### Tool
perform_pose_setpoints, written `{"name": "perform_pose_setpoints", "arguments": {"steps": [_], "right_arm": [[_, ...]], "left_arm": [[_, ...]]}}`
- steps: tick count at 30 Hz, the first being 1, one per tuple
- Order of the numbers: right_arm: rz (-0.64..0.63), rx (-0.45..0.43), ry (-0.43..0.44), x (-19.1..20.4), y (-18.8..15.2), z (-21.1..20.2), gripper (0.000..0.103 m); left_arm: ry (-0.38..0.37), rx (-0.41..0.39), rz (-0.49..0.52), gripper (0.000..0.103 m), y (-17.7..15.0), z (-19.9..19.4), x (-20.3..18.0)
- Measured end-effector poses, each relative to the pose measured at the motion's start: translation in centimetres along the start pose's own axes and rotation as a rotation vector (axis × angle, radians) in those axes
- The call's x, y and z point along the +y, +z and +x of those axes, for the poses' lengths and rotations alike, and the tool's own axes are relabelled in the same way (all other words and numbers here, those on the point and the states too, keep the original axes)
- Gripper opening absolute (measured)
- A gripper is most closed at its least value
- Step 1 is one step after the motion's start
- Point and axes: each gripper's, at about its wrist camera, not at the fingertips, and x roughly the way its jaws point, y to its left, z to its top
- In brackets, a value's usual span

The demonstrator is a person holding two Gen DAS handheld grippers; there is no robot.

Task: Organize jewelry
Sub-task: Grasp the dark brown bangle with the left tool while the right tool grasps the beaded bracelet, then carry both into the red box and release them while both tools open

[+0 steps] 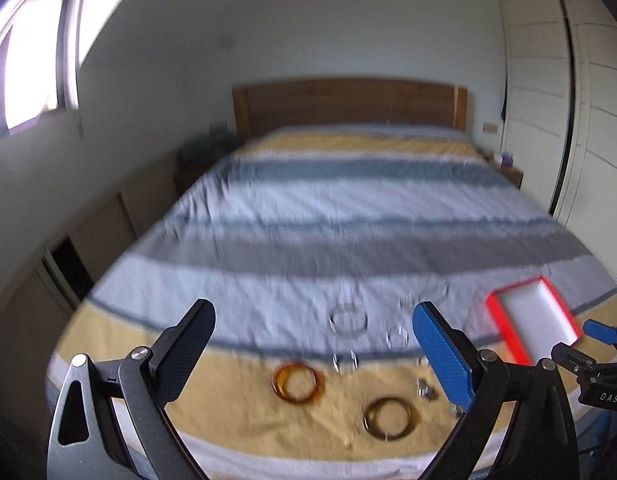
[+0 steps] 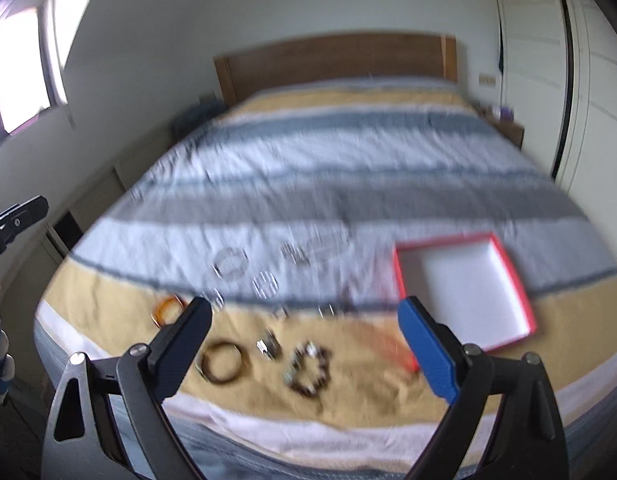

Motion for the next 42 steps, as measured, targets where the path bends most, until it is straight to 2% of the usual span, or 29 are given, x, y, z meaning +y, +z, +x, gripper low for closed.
{"name": "perform_pose_setpoints", "arguments": {"steps": [7,9,12,16,19,21,22,25,26,28,29,30,31,32,34,36,42], "right_arm": [[0.049,0.161,0.006,-2.4,-4.3,7.1,0.094],[0.053,0.207,0.016,-2.2,-5.4,9.1,0.094],[0.042,0.269,0.033,-1.4,-6.8,11.7,0.094],[0.032,0.336,0.039,-0.6,-8.1,14.7,0.094],[0.029,0.36,0.029,-0.3,-8.6,16.5,0.093],[0.031,0.373,0.019,-0.4,-8.8,17.7,0.093],[0.032,0.377,0.016,-0.4,-8.9,18.1,0.093],[0.026,0.385,0.005,-0.3,-9.1,18.9,0.092],[0.022,0.387,0.001,-0.3,-9.1,19.1,0.091],[0.014,0.387,-0.007,-0.2,-9.4,19.3,0.08],[0.016,0.386,-0.011,-0.3,-9.4,19.3,0.076],[0.021,0.382,-0.015,-0.5,-9.3,19.3,0.066],[0.027,0.377,-0.017,-0.6,-9.2,19.2,0.054],[0.039,0.372,-0.019,-0.9,-9.2,19.1,0.046],[0.074,0.367,-0.004,-1.6,-9.1,18.9,0.017],[0.102,0.363,0.017,-2.1,-9.0,18.6,0.01],[0.07,0.295,0.052,-1.6,-8.4,15.4,0.01]], "left_arm": [[-0.024,0.191,-0.09,0.095,-7.2,7.9,0.6],[-0.049,0.264,-0.1,0.085,-9.5,10.2,0.3],[-0.08,0.345,-0.092,0.079,-11.8,12.6,-0.7],[-0.103,0.408,-0.046,0.073,-13.9,15.1,-2.0],[-0.112,0.458,-0.021,0.062,-15.0,16.9,-2.9],[-0.121,0.503,-0.011,0.052,-16.0,18.2,-3.4],[-0.122,0.517,-0.008,0.051,-16.3,18.6,-3.5],[-0.114,0.534,0.003,0.049,-16.9,19.5,-3.8],[-0.118,0.534,0.009,0.044,-16.9,19.6,-4.0],[-0.121,0.537,0.019,0.032,-16.8,19.6,-4.3],[-0.119,0.54,0.025,0.021,-16.8,19.7,-4.5],[-0.12,0.543,0.03,0.013,-16.8,19.8,-4.7],[-0.122,0.547,0.033,0.01,-16.8,19.8,-5.0],[-0.118,0.549,0.034,0.009,-16.9,19.8,-5.2],[-0.111,0.549,0.039,0.009,-16.8,19.8,-5.4],[-0.104,0.542,0.044,0.009,-16.6,19.5,-5.4],[-0.084,0.484,0.037,0.008,-15.2,17.2,-5.4]]}}
